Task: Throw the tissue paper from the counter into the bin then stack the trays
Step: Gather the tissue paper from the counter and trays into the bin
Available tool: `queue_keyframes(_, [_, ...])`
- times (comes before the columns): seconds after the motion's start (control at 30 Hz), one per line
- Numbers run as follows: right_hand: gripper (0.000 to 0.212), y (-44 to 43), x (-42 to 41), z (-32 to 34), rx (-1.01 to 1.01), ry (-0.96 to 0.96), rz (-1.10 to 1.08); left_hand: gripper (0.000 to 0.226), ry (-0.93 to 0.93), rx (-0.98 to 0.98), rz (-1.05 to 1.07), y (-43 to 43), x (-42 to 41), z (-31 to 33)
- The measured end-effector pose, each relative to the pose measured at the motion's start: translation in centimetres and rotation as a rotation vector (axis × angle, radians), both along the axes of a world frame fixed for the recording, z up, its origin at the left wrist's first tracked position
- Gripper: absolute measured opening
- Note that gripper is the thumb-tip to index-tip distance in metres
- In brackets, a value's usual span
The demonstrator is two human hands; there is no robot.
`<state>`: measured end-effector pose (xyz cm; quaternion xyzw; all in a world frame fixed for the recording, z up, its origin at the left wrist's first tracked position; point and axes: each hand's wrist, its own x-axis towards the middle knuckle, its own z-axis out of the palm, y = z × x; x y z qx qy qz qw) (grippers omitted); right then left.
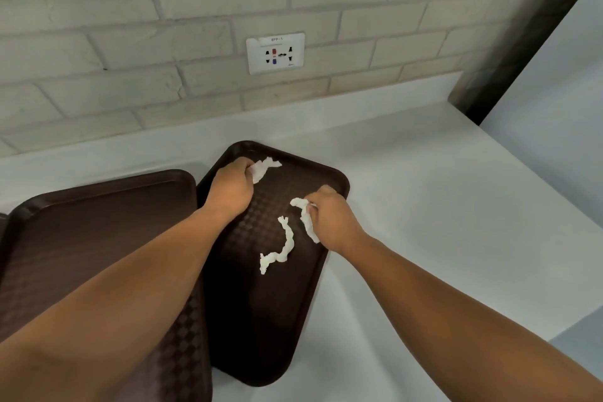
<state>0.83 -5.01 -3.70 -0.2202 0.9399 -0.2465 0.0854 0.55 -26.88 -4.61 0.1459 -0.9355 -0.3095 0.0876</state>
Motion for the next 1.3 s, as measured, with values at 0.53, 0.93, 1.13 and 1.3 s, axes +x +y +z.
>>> queue_keyframes(0.53, [0.021, 15.4, 3.2, 4.6, -0.445, -0.095, -0.314, 0.023, -0.035, 0.511, -0.121, 16.4, 2.1, 6.3])
queue_keyframes(0.93, [0.059, 40.0, 11.1, 6.5, -0.235, 0.142, -0.612, 0.064, -0.121, 0.308, -0.399, 43.0, 7.4, 7.5])
queue_keyframes(1.13, [0.061, 49.0, 15.6, 5.8, -0.1, 0.09, -0.721, 0.061, -0.162, 0.255, -0.534, 53.1, 10.7, 6.2])
queue_keyframes(1.3, [0.061, 53.9, 18.0, 3.3, -0.144, 0.054, -0.768, 0.059, -0.24, 0.261, -0.604, 58.5, 12.9, 3.6])
